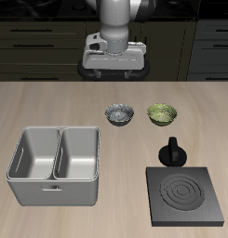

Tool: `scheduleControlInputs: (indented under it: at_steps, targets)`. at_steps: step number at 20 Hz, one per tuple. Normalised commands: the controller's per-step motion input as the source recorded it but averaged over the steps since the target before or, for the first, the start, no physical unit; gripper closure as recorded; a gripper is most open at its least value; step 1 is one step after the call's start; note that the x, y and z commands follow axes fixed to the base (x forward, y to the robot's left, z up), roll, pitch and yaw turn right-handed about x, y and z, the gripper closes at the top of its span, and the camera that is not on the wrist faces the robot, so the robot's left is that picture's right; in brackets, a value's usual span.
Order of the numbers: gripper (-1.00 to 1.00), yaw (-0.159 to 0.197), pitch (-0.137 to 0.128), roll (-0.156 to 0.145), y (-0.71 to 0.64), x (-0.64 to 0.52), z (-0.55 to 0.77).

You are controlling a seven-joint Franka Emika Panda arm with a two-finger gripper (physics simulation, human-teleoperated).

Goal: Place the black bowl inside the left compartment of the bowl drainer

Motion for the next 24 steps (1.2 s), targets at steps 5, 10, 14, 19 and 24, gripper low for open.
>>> scheduleControlInputs:
  at_steps: [5,10,14,19,24]
  targets:
    - [-1.00,0.009,0.060,-0.035,-0.06,0.02,-0.52]
    - [-1.00,-0.051,0.103,-0.005,-0.06,0.06,-0.45]
    - [-1.00,-0.043,0.063,-0.002,-0.03,0.05,-0.42]
    - [-1.00,-0.008,0.033,-0.007,0.01,-0.02,-0.27]
    - [-1.00,0.002,0.051,-0.021,0.02,-0.01,-0.34]
